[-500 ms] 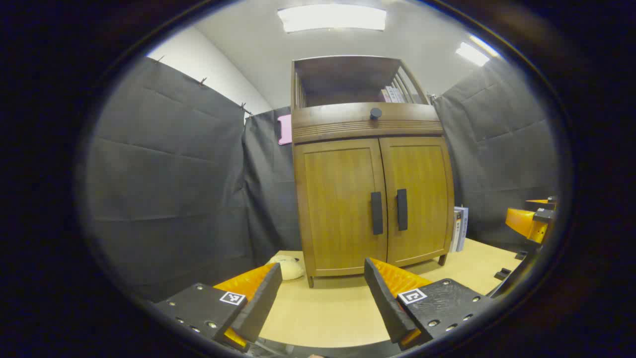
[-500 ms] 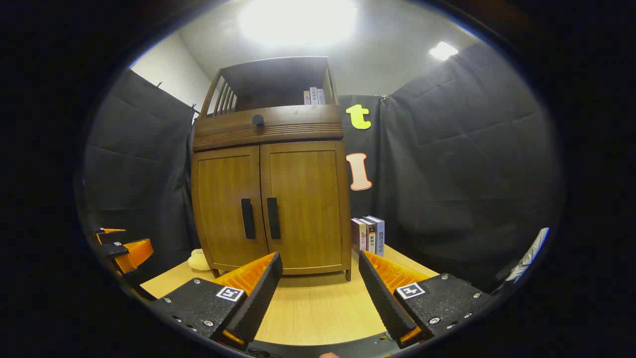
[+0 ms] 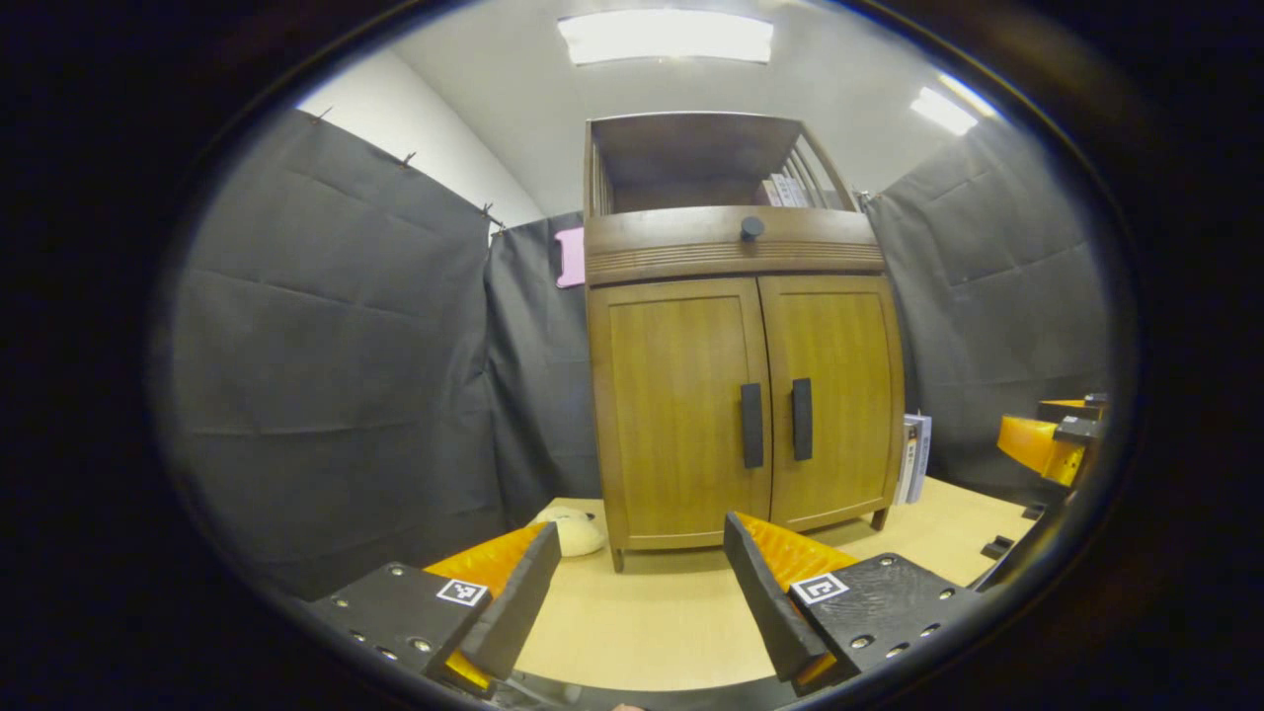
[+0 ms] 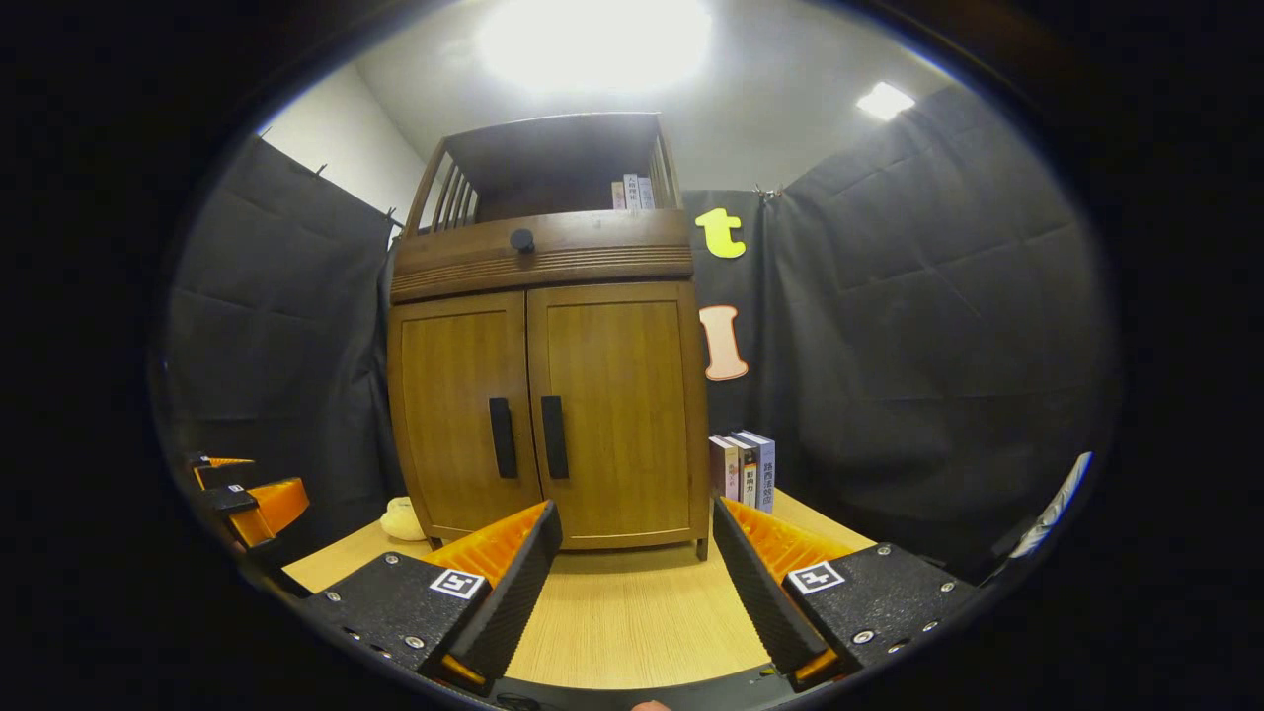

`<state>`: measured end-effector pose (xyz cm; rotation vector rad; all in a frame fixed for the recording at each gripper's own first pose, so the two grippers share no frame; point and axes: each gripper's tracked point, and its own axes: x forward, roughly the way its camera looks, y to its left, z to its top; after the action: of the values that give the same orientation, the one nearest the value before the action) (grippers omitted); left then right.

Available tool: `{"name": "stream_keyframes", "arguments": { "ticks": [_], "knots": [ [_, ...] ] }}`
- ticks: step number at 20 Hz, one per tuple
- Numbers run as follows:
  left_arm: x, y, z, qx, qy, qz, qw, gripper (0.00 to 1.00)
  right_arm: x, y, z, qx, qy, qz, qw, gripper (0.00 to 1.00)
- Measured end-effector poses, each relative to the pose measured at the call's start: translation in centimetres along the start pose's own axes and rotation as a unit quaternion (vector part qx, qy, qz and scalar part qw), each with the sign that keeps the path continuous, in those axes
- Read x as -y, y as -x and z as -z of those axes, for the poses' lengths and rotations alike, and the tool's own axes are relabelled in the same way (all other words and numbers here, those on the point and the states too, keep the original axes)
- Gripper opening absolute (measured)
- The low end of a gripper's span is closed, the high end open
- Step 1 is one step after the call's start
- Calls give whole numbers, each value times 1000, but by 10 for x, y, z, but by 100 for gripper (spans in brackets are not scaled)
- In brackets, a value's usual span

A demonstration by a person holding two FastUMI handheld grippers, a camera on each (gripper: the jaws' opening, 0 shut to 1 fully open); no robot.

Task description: Open the right door of the double-door shoe cabinet with the right hand, and open the left door with the left hand.

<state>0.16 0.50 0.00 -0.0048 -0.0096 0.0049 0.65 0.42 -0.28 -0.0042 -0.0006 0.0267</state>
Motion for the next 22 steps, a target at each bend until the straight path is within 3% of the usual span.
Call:
{"name": "stream_keyframes", "arguments": {
  "ticks": [5,6,8,9,10,11,17,19,21,22],
  "knots": [
    [-1,-5,-2,3,3,4,1000,100,-8,-10,-1,-2,5,0,1000,95],
    [0,-5,-2,4,3,4,1000,95,-9,-11,-1,-2,6,0,1000,95],
    [0,-8,-3,6,0,6,1000,95,-12,-14,-3,-3,4,-1,1000,95],
    [-1,-10,-3,6,0,6,1000,100,-13,-17,-4,-3,3,-1,1000,95],
    [0,-11,-4,8,0,7,1000,95,-15,-20,-6,-2,3,-4,1000,95],
    [-2,-11,-7,12,1,6,1000,100,-17,-23,-8,0,4,-6,1000,95],
    [-12,-12,-7,15,9,-2,1000,100,-23,-60,-35,27,7,-10,1000,95],
    [-16,-11,-5,12,12,-6,1000,95,-23,-75,-42,33,7,-10,999,95],
    [-22,-8,-5,12,12,-12,1000,95,-23,-90,-49,36,10,-9,999,95],
    [-25,-9,-6,12,12,-16,1000,100,-24,-99,-52,39,11,-10,999,95]
  ]
}}
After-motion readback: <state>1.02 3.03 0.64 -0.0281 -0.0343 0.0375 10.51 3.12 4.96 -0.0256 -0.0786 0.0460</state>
